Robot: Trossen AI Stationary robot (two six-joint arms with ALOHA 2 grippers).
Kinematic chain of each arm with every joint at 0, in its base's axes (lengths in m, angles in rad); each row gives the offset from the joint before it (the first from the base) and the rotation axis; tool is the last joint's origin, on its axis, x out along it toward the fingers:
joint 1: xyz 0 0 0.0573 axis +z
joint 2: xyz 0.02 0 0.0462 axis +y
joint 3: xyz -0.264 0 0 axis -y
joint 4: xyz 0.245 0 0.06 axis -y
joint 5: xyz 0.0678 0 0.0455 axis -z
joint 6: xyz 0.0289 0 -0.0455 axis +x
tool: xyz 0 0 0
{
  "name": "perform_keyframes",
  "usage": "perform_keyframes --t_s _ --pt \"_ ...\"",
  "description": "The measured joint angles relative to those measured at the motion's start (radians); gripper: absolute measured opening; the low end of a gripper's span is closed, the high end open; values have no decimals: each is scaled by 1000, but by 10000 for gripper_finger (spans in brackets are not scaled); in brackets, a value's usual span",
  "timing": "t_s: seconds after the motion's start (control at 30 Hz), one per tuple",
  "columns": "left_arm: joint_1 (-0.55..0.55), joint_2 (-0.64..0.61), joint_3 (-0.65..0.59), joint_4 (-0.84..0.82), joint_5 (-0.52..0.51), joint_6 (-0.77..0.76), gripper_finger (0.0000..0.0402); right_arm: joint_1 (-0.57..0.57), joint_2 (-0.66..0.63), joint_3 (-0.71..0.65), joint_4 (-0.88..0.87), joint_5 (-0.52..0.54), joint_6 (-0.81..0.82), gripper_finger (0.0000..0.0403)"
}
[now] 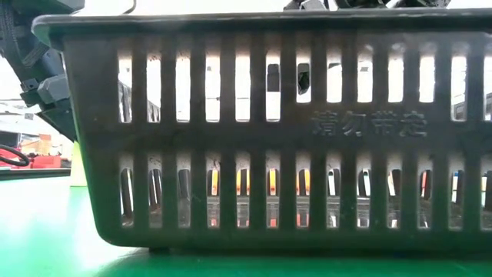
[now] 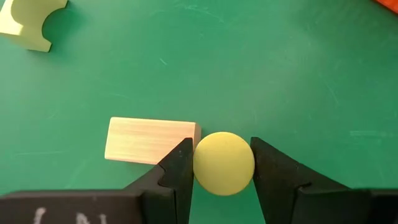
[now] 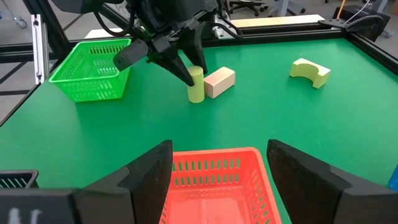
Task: Sort & place blocks by color
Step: Put the bottom green block into the green bin
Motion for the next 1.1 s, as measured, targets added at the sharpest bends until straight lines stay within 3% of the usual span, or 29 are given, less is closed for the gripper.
perform_keyframes --t_s 0.37,0.63,0.73,0.83,1.0,1.1 --pt "0 -81 1 18 28 36 131 0 0 0 0 0 0 254" --pt "-1 -213 1 217 59 256 131 0 0 0 0 0 0 254" --pt "-7 -266 1 304 151 320 131 0 0 0 0 0 1 254" --pt "-32 -309 2 349 310 299 131 0 0 0 0 0 22 254" --pt "-122 -351 2 338 535 117 131 0 -1 0 -11 -4 65 254" --pt "-182 -361 2 339 614 9 131 0 -1 0 -9 -4 82 254"
